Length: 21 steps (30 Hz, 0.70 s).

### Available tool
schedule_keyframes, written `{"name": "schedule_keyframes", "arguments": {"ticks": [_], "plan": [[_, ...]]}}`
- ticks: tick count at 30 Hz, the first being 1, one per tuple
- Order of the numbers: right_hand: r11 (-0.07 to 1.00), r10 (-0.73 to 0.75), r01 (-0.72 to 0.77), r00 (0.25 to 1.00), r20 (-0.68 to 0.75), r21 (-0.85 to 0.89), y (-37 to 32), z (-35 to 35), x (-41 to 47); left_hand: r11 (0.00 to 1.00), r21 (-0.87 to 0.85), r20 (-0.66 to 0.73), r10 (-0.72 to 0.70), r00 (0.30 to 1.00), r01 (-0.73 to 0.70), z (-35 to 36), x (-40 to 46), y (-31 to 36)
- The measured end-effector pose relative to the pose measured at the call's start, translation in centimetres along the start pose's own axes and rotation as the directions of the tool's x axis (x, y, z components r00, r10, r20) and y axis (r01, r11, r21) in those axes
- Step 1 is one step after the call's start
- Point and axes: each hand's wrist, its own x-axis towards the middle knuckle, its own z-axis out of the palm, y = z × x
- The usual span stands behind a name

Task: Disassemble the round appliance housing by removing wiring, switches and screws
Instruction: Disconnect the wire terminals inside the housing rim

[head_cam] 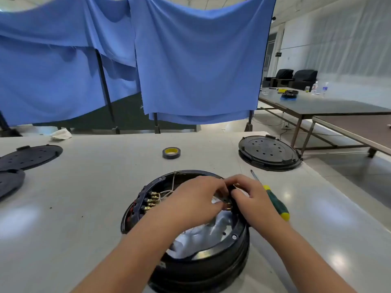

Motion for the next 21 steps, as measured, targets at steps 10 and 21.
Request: {"name": "schedule_keyframes", "arguments": {"ticks": [10, 21], "plan": [[0.978, 0.049, -0.042, 0.998, -0.027, 0.205, 0.9, 0.1, -0.5, 0.958, 0.27, -0.103, 0.131, 0.986, -0.099, 1.7, 0.2, -0.9], [0.969, 0.077, -0.066, 0.996, -0.04, 0.237, 1.0, 0.1, -0.5, 0.885, 0.461, -0.134, 0.137, 0.981, -0.06, 2.3, 0.3, -0.2]]}}
